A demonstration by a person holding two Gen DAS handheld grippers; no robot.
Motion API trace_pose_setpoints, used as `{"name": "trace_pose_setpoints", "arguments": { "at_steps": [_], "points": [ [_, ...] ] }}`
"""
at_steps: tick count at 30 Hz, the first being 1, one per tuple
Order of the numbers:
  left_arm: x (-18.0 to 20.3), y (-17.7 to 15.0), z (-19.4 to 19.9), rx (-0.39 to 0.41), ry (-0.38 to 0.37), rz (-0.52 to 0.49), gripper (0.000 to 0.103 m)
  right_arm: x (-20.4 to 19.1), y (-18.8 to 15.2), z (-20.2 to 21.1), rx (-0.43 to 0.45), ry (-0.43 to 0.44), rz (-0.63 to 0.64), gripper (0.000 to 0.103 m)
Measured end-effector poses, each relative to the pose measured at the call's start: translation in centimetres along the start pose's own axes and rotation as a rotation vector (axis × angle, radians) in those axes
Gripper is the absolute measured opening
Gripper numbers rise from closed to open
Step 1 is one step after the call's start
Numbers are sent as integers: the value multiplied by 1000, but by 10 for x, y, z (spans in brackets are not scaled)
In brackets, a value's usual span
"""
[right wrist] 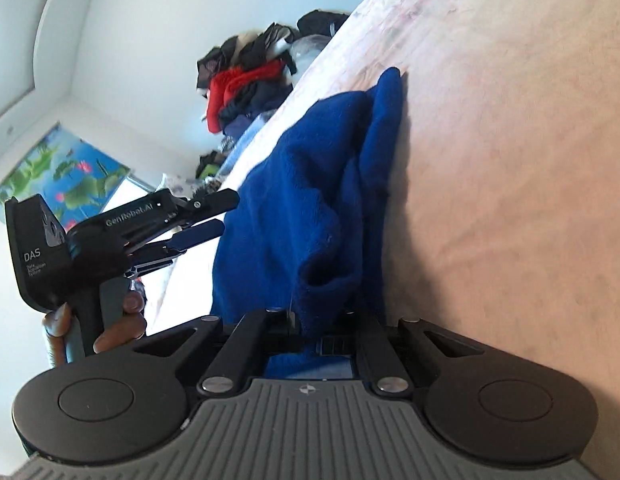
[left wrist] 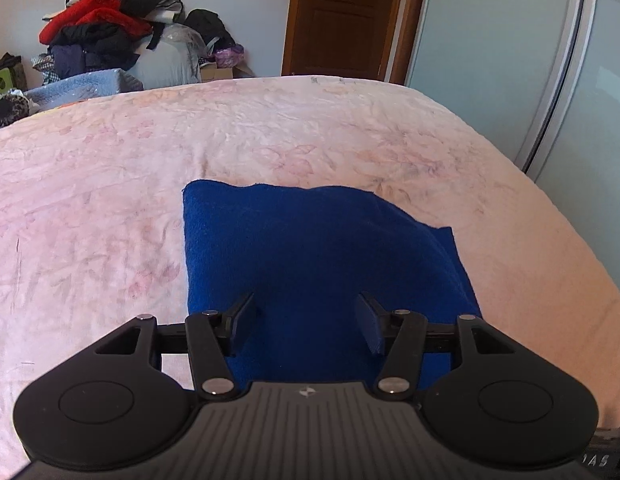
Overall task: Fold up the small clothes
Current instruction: 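Lift the gripped sweater edge with both tools and fold it over onto itself, then lower the folded edge onto the sweater and open both tools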
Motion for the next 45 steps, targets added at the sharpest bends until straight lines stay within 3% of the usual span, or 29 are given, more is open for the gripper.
{"name": "trace_pose_setpoints", "arguments": {
  "at_steps": [5, 7, 10, 16, 21, 23, 24, 28, 32, 35, 38, 41, 42, 44, 45],
  "points": [
    [9, -7, 10, 51, 33, -76, 55, 3, 11, 13, -22, -22, 8, 24],
    [11, -11, 12, 65, 37, -81, 64, -7, 27, 30, 45, -76, 99, 35],
    [14, -16, 13, 81, 33, -62, 65, -23, 62, 41, 138, -128, 201, 38],
    [24, -26, 16, 87, 46, -76, 65, -14, 123, -30, 55, -76, 204, 60],
    [27, -30, 17, 92, 70, -102, 65, 15, 139, -88, -27, -40, 14, 59],
    [26, -30, 16, 82, 59, -91, 65, 12, 135, -96, -27, -31, 30, 42],
    [26, -31, 15, 81, 58, -88, 65, 7, 136, -98, -14, -53, 62, 14],
    [27, -32, 10, 67, 59, -91, 65, -5, 142, -91, 37, -134, 193, 7],
    [28, -36, 6, 57, 63, -95, 65, -3, 139, -102, 7, -205, 253, 14],
    [30, -38, 4, 56, 65, -104, 69, -16, 136, -84, 81, -306, 345, 28],
    [33, -41, 3, 60, 73, -117, 72, -40, 127, -64, 123, -278, 441, 35],
    [37, -44, 2, 62, 92, -141, 72, -62, 107, -67, 14, -187, 529, 42],
    [38, -45, 2, 64, 97, -147, 72, -65, 99, -70, -34, -167, 545, 49],
    [39, -46, 1, 66, 105, -155, 72, -63, 86, -80, -111, -188, 577, 48],
    [40, -47, 0, 65, 107, -156, 73, -58, 83, -85, -129, -240, 596, 48]
  ]
}}
Point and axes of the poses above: each gripper's, at about its wrist camera, not at the fingertips, and z roughly against the way its jaws point, x to its right, y to its top, the point moved 5 cm from there along -z, roughly the way its jaws point, and after that the axes turned 5 degrees about y, right-handed, at the moved point
